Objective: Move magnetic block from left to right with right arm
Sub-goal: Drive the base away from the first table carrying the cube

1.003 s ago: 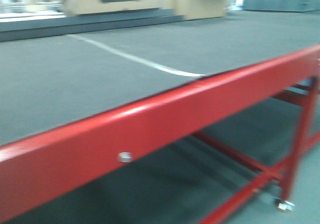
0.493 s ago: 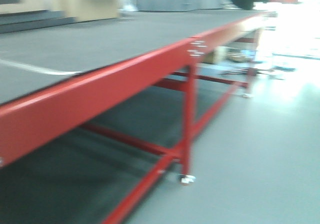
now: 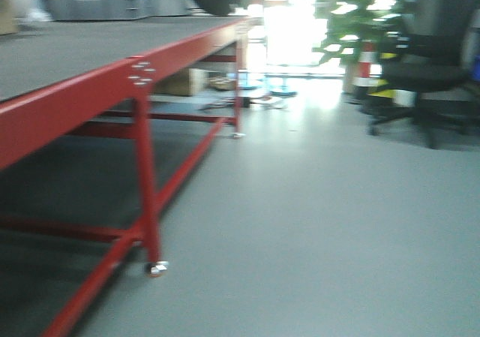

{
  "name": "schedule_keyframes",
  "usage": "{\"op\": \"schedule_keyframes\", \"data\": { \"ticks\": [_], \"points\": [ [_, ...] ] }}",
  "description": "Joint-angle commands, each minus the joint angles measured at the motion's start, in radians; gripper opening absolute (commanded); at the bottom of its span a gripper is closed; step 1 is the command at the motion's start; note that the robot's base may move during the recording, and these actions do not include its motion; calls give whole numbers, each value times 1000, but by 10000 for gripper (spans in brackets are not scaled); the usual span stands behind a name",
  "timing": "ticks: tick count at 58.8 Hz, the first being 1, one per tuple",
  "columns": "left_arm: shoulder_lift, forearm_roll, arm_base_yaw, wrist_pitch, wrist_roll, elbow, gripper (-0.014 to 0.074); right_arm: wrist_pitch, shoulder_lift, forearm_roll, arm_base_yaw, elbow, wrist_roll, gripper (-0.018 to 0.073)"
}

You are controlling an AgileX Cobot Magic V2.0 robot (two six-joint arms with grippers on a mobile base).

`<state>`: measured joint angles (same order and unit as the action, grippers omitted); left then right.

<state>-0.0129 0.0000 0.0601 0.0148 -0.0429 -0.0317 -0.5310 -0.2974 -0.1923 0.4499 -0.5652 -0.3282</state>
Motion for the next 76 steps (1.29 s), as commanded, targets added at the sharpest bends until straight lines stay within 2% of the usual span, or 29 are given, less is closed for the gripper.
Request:
{"op": "schedule_keyframes", "data": {
  "ticks": [1,76],
  "points": [
    [-14,0,-1,-91,-4,-9,-116,85,-8,-20,-5,-28,10,172],
    [-14,0,-1,-91,-4,-9,-116,85,-8,-20,-5,-28,10,172]
  ]
}}
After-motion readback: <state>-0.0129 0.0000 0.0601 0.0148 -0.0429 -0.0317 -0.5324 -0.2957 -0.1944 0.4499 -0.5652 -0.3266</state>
